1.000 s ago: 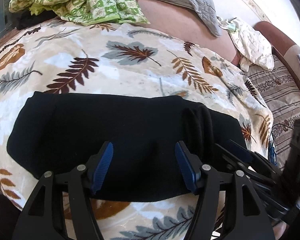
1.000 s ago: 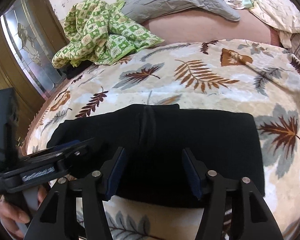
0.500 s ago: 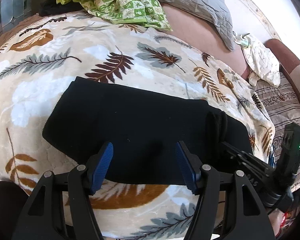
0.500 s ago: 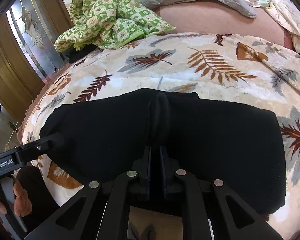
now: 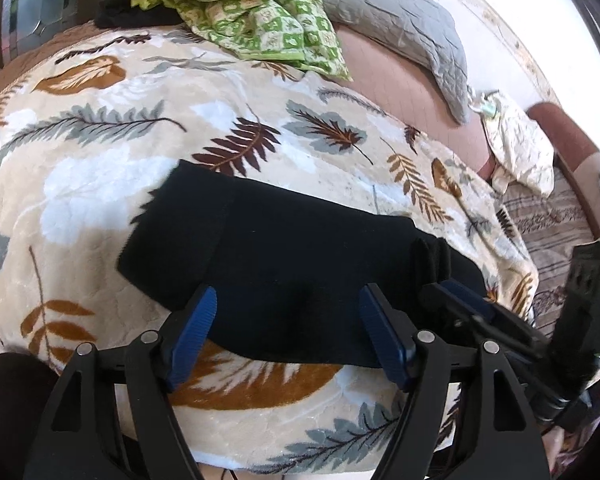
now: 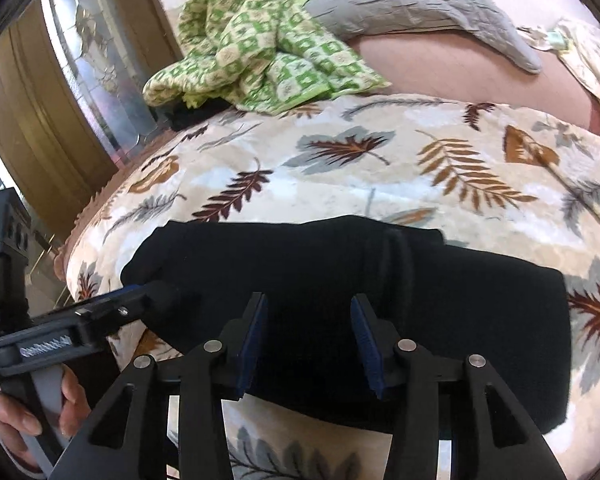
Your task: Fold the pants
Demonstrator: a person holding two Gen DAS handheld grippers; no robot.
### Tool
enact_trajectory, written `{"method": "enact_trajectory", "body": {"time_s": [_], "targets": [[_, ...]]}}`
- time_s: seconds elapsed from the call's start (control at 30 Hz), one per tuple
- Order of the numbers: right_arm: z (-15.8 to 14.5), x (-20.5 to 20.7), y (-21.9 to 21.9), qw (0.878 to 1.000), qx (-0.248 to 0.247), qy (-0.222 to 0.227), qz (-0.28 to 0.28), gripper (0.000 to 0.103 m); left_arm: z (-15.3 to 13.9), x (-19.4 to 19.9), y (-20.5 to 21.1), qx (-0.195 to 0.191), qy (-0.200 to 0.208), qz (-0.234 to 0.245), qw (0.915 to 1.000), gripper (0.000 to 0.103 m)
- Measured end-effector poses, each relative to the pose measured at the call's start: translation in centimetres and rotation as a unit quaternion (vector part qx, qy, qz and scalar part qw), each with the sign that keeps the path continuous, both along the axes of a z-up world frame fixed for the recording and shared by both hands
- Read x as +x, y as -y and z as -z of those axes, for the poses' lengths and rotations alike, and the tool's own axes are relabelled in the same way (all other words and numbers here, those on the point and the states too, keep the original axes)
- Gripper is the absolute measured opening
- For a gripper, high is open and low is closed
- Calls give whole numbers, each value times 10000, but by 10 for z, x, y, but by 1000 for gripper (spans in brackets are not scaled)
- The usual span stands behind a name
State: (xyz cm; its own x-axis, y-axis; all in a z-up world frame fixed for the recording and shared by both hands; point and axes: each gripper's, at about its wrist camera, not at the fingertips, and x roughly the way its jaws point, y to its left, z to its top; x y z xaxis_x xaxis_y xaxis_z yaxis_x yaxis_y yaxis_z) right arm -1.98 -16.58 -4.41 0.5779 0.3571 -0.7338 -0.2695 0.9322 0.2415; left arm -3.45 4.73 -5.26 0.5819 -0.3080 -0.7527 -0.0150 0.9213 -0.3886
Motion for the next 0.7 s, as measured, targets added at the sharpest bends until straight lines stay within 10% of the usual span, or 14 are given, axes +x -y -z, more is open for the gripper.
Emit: {"method": "enact_trajectory", "body": {"time_s": [0.2, 0.7], "targets": [[2, 7, -22, 9993, -8, 27, -360, 64, 3, -20, -40, -341, 19, -591, 9977, 83], [3, 64, -82, 9938, -232, -67, -1083, 71, 42, -16, -59, -676, -488, -860, 9928, 83]]}}
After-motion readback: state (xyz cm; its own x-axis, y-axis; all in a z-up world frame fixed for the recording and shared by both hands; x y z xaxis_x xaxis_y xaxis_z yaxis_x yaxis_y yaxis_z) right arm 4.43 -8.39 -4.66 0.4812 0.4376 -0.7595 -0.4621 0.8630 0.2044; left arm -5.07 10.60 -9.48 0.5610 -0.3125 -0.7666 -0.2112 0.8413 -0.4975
